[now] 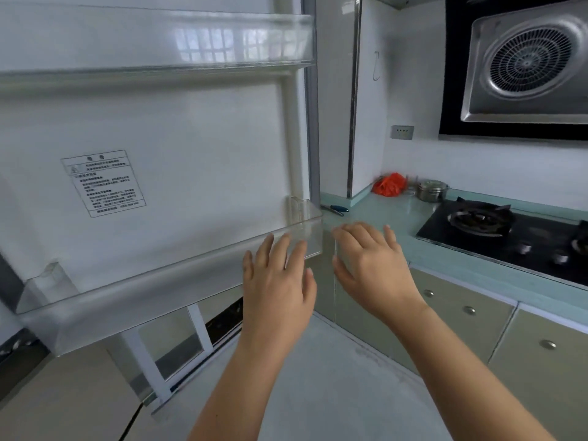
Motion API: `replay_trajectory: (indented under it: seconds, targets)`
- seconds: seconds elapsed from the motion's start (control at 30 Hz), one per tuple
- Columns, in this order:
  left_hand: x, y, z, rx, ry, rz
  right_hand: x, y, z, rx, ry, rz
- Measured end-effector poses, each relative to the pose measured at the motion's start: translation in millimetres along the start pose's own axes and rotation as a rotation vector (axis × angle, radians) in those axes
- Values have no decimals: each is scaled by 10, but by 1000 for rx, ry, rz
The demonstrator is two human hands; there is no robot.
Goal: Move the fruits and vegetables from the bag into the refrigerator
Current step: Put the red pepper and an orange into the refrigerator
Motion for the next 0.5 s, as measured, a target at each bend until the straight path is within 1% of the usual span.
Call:
replay_trajectory:
  seconds: [0.07,0.23,0.5]
  targets:
    - [143,86,49,4,51,-61,132,-128,-113,21,52,-44]
    - [589,332,161,-2,180,-265,505,-440,-479,10,216,-134]
    - [1554,688,192,-13,459,-618,985,-988,-1238,60,561,-370]
Point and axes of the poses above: each hand's wrist, its own z-axis towards the middle knuckle, its own y-axis out of the palm, x = y × z, the point moved 1 cm from there along z, towards the middle knuckle, and after that the axes turned 9 degrees about y, right-handed, at the moved point
